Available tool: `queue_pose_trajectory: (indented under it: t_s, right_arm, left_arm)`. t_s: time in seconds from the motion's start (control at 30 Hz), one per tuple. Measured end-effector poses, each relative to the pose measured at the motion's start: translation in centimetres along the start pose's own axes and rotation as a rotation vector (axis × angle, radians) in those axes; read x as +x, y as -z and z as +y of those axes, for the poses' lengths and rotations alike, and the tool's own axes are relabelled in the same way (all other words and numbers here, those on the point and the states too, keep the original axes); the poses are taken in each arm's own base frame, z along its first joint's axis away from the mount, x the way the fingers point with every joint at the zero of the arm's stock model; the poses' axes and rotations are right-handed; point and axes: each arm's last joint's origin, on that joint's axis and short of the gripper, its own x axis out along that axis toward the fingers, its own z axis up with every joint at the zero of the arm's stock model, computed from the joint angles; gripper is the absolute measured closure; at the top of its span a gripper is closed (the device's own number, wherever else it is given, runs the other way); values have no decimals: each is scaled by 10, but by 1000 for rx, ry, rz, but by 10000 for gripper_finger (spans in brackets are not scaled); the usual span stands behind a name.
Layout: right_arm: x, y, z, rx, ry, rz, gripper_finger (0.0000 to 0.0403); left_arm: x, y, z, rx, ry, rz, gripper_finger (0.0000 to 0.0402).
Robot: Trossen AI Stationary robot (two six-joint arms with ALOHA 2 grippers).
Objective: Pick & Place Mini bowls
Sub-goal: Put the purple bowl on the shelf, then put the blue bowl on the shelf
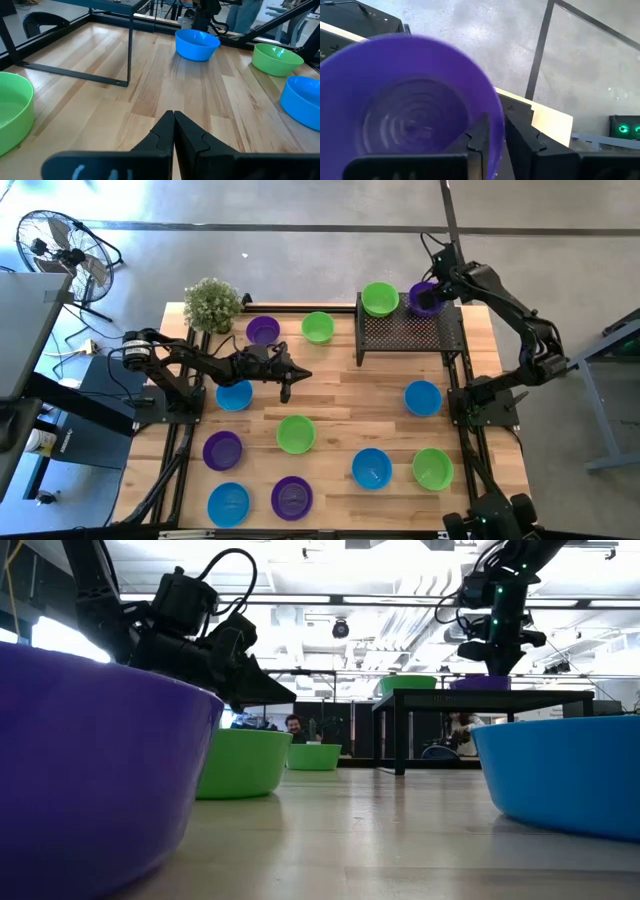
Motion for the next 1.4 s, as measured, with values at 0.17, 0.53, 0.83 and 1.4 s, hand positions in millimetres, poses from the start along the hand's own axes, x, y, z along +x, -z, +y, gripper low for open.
queue_pose_trajectory:
  t_s: [0.17, 0.53, 0.83, 1.4]
  right_arm:
    - [0, 0, 0, 6, -7, -1, 327]
    - [-16, 0, -1, -15, 4, -79, 325]
    - [-52, 12, 19, -110, -105, -242, 396]
    - [-72, 132, 95, -146, -638, -868, 399]
  left_arm:
    - [0, 0, 0, 0, 0, 0, 401]
    - [0, 1, 0, 12, -1, 12, 401]
    - [0, 0, 0, 15, -1, 2, 401]
    - [0, -1, 0, 18, 0, -11, 401]
